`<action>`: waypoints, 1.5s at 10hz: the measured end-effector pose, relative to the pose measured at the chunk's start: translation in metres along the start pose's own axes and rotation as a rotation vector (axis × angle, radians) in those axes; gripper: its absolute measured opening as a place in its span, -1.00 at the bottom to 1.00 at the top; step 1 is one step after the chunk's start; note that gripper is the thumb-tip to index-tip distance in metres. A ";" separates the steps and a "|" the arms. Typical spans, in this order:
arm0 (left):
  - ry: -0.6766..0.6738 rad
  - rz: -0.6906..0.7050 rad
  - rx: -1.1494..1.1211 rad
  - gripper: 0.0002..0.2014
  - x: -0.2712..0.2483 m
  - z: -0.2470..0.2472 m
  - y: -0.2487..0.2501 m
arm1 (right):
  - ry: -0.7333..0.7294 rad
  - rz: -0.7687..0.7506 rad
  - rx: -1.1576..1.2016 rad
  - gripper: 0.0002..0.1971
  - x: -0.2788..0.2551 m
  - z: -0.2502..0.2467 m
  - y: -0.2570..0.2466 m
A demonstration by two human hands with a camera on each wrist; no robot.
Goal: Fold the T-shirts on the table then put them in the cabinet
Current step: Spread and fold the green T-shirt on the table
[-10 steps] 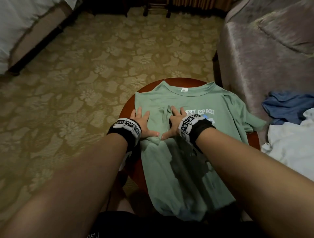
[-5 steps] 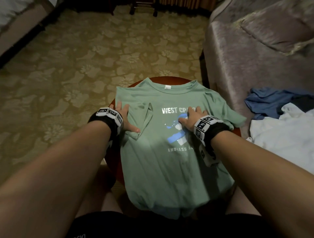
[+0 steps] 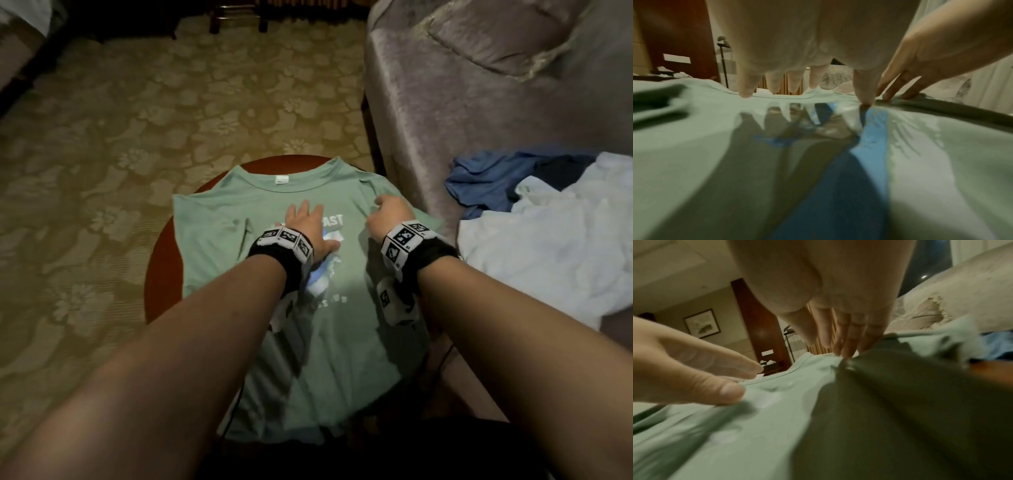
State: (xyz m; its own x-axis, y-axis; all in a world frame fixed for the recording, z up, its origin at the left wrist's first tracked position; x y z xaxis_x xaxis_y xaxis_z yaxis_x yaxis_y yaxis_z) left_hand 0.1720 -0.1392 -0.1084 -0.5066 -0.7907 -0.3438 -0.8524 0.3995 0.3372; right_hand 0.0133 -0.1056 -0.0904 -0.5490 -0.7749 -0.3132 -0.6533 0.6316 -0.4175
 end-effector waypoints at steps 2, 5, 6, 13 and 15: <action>-0.155 -0.016 0.041 0.25 0.022 0.020 0.029 | 0.089 0.295 0.001 -0.37 0.015 -0.039 0.070; -0.280 -0.049 0.193 0.45 0.026 0.021 0.032 | 0.003 0.297 0.250 -0.61 0.051 -0.045 0.091; -0.272 -0.048 0.230 0.47 0.028 0.021 0.033 | 0.113 0.294 0.339 -0.60 0.064 -0.057 0.092; -0.287 -0.078 0.295 0.45 0.024 0.018 0.040 | -0.472 0.512 0.624 -0.93 0.066 -0.045 0.110; -0.306 -0.076 0.315 0.47 0.026 0.018 0.039 | -0.506 0.517 0.572 -0.83 0.062 -0.043 0.112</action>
State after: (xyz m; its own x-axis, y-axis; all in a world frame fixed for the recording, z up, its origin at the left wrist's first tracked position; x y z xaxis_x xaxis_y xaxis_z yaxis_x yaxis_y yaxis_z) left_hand 0.1237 -0.1356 -0.1202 -0.4153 -0.6688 -0.6166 -0.8628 0.5044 0.0340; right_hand -0.1169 -0.0818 -0.1198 -0.3194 -0.4027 -0.8578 0.0408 0.8985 -0.4371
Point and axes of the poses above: each hand's wrist, its own x-axis towards the middle knuckle, its own z-axis out of the palm, y = z × x, the point moved 1 cm from there along x, towards the middle knuckle, and after that the axes turned 8 degrees about z, right-handed, at the moved point
